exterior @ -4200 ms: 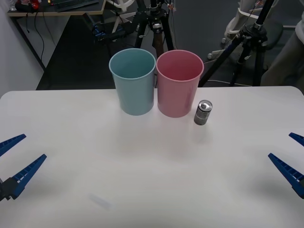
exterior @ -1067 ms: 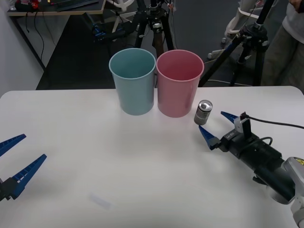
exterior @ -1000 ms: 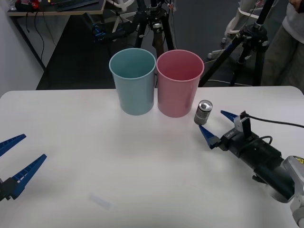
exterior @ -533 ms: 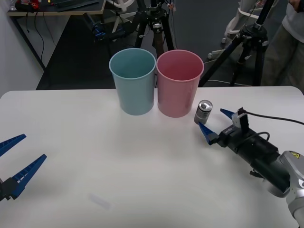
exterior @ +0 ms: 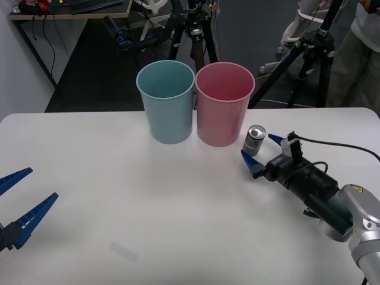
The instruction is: Grasp the object on the table and drop it into the matching bin: aluminum can to the light blue bin, PET bottle to the pink bin.
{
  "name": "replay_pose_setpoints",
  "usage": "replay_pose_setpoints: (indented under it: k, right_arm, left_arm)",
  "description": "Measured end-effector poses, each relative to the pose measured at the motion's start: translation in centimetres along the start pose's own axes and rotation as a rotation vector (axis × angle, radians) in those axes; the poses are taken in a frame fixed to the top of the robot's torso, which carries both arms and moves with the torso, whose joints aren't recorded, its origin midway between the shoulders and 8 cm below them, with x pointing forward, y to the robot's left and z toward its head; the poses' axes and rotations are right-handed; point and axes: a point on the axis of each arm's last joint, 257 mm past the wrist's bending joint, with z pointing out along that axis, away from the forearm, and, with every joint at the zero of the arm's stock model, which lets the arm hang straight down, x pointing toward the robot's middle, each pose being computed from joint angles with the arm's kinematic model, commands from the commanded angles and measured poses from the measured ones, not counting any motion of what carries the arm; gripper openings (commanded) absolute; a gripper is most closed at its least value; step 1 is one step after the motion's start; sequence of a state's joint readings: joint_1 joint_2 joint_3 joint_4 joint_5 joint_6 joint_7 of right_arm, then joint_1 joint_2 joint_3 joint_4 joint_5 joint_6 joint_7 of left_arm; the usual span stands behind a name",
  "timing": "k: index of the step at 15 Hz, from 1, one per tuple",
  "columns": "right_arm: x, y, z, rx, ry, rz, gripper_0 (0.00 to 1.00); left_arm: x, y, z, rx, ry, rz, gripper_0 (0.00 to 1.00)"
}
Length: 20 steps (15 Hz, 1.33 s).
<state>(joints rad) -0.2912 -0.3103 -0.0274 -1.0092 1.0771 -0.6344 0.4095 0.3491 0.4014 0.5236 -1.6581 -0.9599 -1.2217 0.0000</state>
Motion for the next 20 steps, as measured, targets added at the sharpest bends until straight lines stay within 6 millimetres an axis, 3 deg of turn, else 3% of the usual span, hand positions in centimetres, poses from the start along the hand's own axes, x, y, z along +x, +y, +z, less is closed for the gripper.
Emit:
replay_pose_setpoints:
  k: [9,20]
  right_arm:
    - [-1.2,-0.4,1.6,0.031,-0.003,-0.009,1.0]
    - [-1.0,0.0,2.8,0.061,0.019,-0.006,1.0]
  left_arm:
    - [0.0,0.0,0.0,0.0,0.0,0.0,1.0]
    - [0.0,0.0,0.0,0.0,0.0,0.0,1.0]
